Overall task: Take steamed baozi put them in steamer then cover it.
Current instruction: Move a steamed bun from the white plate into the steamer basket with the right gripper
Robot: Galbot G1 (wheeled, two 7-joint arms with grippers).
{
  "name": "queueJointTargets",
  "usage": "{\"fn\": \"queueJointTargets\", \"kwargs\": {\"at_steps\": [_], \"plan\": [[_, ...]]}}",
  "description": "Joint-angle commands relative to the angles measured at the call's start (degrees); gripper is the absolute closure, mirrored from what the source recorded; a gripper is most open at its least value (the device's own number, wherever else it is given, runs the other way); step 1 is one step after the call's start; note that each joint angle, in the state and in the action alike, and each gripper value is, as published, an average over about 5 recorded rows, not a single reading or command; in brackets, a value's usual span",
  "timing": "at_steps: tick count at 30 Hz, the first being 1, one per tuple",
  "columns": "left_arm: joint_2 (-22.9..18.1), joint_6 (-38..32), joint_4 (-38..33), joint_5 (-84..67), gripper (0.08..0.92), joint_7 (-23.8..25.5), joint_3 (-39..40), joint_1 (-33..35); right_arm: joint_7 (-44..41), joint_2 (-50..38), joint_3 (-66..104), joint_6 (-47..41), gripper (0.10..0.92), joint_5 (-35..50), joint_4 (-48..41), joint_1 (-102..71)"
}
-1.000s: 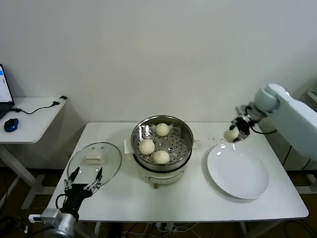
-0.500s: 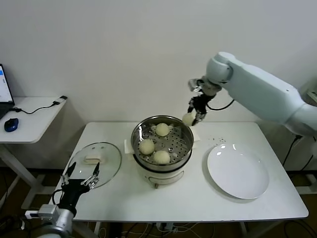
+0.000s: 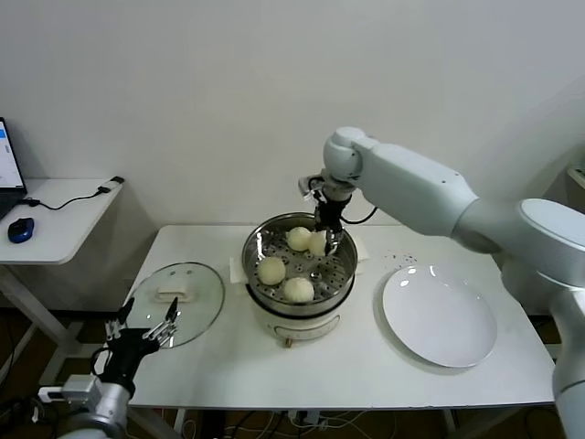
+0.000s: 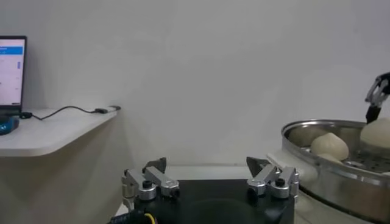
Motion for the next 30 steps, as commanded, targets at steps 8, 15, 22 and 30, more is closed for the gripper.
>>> {"fn": "queueJointTargets", "kwargs": {"at_steps": [8, 15, 22, 30], "plan": [[0.13, 0.35, 0.24, -1.19, 0.177, 0.15, -0.12, -0.33, 0.06, 2.67, -0.95, -0.44, 0.448, -4.53, -1.79, -3.33], [-0.31, 0.35, 0.60, -0.93, 0.177, 0.88, 0.00, -0.73, 1.33, -0.72, -0.21, -3.61, 0.368, -3.05, 1.99, -1.78], [-0.72, 0.68, 0.15, -1.14, 0.177, 0.79, 0.62, -0.59, 0.39, -10.49, 2.70, -10.08, 0.212, 0.80, 10.75, 0.77], [-0.46, 0.88, -0.42, -2.69, 0.177, -1.48, 1.59, 0.43, 7.42, -24.86, 21.62, -12.13, 0.203, 2.56, 21.56, -6.18]]}}
